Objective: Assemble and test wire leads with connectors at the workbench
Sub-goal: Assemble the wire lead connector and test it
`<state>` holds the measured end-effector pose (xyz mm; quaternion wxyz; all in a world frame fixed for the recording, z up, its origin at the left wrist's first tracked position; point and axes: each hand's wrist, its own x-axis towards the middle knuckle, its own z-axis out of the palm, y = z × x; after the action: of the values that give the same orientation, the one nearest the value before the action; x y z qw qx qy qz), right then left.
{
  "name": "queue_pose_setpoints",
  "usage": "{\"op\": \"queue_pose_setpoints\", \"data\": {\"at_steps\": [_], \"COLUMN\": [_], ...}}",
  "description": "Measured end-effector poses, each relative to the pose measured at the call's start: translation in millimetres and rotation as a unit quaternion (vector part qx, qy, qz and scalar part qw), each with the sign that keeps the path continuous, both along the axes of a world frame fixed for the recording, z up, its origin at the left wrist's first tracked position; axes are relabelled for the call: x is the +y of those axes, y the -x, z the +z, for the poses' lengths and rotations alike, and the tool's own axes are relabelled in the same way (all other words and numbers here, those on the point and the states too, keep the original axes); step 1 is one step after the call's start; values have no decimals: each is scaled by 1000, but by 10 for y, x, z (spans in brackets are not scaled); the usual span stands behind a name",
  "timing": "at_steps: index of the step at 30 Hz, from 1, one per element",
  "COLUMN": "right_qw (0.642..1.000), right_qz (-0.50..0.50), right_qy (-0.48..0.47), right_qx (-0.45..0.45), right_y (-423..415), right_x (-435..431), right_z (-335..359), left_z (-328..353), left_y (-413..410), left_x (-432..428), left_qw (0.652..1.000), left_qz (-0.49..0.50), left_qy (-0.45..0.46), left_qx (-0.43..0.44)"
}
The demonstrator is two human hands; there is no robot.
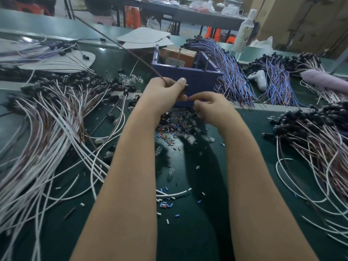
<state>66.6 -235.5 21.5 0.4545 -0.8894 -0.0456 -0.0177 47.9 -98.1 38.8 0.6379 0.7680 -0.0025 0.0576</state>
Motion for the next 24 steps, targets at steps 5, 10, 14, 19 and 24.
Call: {"op": "queue_pose_setpoints", "data": {"at_steps": [5,10,14,19,24], "right_qw": [986,992,990,982,974], "right_qz": [74,3,-25,-4,14], "right_qy": [-140,-88,-104,-178,-221], "right_qx": [-58,-94,-90,-64,-51], "right_y": [65,52,34,58,62], "right_x": [47,71,16,88,80], "right_z": [162,145,146,149,145], "left_z": [-54,-76,65,176,108], "left_y": [-74,-117,13,81,51], "left_x": [-17,50,279,119,47], "left_qw": [999,979,884,934,934], "left_qz": [16,199,423,27,10], "left_qy": [26,-17,-168,-342,-341], "left_qx": [14,34,-107,-96,-103]}}
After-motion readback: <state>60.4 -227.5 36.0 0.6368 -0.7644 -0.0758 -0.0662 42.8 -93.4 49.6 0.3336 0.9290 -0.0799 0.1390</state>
